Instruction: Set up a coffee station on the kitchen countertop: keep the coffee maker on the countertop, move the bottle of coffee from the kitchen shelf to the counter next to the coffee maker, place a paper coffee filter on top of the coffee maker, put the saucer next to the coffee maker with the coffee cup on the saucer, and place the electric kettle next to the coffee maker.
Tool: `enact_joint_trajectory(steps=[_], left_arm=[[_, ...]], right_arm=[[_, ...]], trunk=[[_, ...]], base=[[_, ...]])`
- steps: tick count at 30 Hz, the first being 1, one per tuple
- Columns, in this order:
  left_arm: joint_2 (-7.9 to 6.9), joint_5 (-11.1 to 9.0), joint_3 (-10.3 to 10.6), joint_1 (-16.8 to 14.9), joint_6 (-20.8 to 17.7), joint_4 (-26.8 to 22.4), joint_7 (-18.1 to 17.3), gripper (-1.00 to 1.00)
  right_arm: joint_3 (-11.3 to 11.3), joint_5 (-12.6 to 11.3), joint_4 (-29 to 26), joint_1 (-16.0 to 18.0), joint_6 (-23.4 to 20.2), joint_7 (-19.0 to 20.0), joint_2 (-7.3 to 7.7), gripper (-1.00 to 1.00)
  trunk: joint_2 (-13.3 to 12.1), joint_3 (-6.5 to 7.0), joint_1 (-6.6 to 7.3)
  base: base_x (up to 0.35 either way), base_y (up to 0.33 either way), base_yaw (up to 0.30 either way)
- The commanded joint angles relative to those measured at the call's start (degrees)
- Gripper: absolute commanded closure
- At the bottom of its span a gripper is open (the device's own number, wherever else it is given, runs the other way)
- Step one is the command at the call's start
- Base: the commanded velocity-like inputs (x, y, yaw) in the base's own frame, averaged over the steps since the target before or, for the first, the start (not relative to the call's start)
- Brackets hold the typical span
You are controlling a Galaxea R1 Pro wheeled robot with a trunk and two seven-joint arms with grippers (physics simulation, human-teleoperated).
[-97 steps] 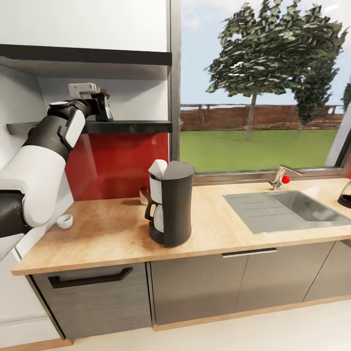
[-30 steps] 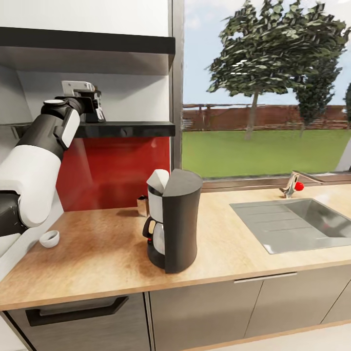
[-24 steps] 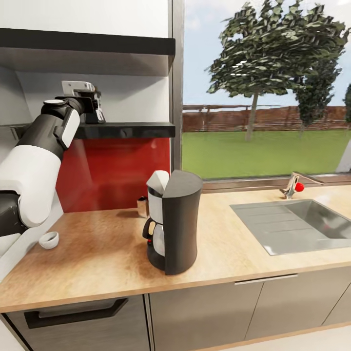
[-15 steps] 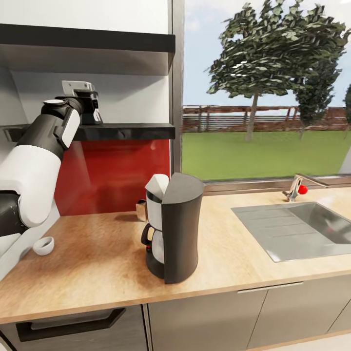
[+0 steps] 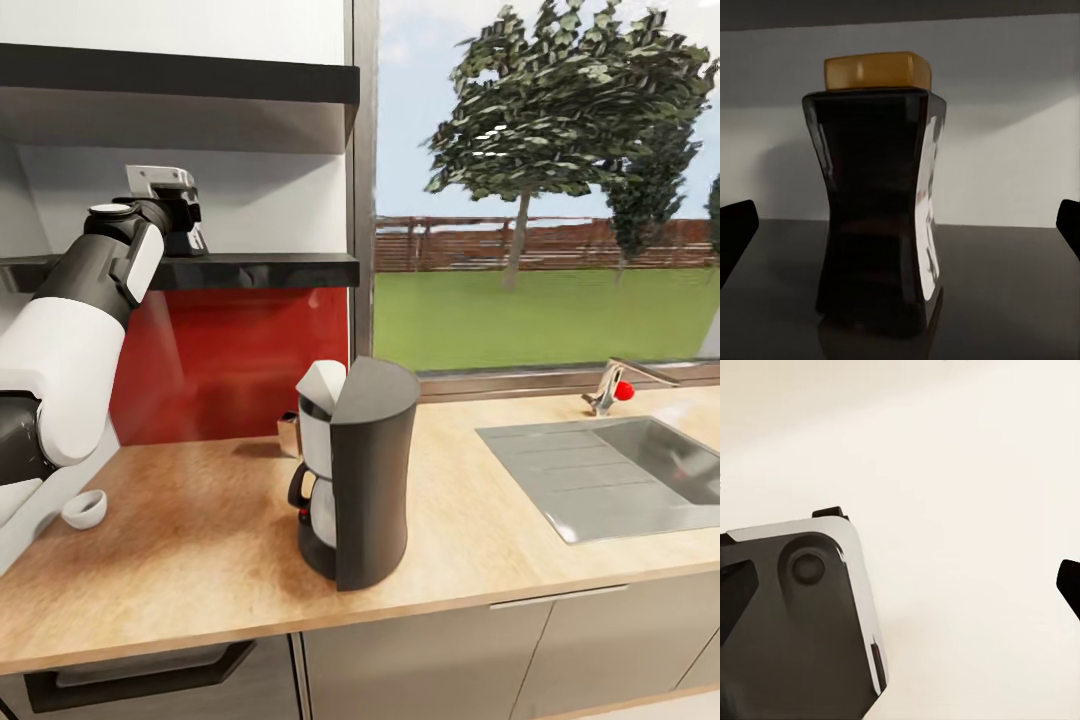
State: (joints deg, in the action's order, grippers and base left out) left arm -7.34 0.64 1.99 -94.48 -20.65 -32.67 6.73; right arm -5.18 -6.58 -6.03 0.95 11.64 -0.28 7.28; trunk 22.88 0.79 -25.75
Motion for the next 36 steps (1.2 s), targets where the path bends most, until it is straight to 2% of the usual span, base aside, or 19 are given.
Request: enact_joint_trajectory(steps=[1,36], left_arm=[[-0.04,0.1,0.2,0.0,-0.3,-0.1,0.2,-1.0],[-0.04,0.1,0.2,0.0,-0.3,-0.1,0.4,-1.0]], right_arm=[[-0.2,-0.4,0.1,0.0,0.2,0.1,-0.03,-1.0],[-0.2,-0.4,0.1,0.0,0.2,0.1,-0.06,-1.0]], trunk=[[0.0,-0.02,-0.03],[0.0,-0.02,-0.03]], base=[[0.079,0.0,0.0],[0.033,0.016,0.0]])
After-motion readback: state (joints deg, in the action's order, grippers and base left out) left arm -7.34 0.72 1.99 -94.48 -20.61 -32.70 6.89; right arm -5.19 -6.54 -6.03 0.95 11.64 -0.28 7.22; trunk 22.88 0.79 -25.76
